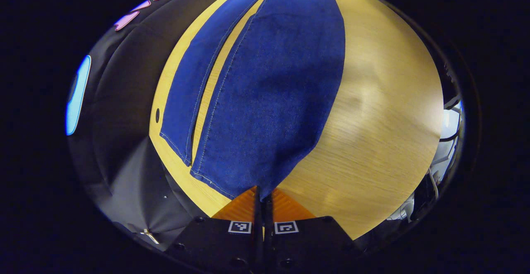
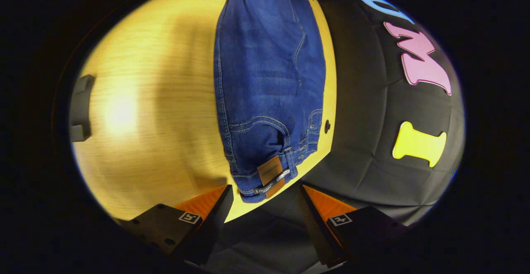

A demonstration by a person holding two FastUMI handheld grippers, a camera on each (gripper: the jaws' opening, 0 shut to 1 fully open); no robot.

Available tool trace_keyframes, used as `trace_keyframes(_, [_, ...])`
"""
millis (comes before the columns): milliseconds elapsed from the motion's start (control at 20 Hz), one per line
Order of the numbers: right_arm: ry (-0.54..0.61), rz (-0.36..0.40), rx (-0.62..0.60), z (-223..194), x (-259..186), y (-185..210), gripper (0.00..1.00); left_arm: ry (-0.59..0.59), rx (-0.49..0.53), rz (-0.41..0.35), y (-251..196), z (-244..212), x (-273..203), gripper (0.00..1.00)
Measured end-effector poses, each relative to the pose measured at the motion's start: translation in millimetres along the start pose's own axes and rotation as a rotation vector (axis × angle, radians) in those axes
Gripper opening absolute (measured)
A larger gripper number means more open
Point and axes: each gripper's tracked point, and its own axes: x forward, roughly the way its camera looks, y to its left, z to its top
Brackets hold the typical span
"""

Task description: Grasp the waist and the cuffs of the jeans and fold them to make the two legs overlap; first hold the waist and fold one-third of the jeans toward the cuffs, then hold the cuffs and fold the remaining one-third in the same direction to finish folding.

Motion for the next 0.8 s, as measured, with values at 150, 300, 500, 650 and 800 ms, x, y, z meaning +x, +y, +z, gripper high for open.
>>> trace_keyframes(150, [-0.014, 0.003, -0.068, 4.1, 15.2, -3.6, 0.92, 0.006, -0.093, 0.026, 0.8, 1.6, -0.7, 0.06])
trace_keyframes(300, [-0.004, 0.039, -0.049, 3.7, 22.5, 7.4, 0.86, 0.000, -0.122, 0.066, 2.8, 4.4, 1.1, 0.06])
trace_keyframes(500, [0.019, 0.079, 0.001, 6.3, 31.5, 11.7, 0.17, 0.007, -0.152, 0.066, 2.4, 4.4, 0.7, 0.06])
trace_keyframes(650, [0.047, 0.163, 0.166, 7.0, 32.5, 9.9, 0.09, 0.011, -0.162, 0.015, 2.6, 4.9, 0.0, 0.06])
trace_keyframes(800, [0.044, 0.191, 0.168, 13.2, 26.4, -1.6, 0.05, -0.013, -0.281, -0.082, 5.6, 13.2, -6.4, 0.06])
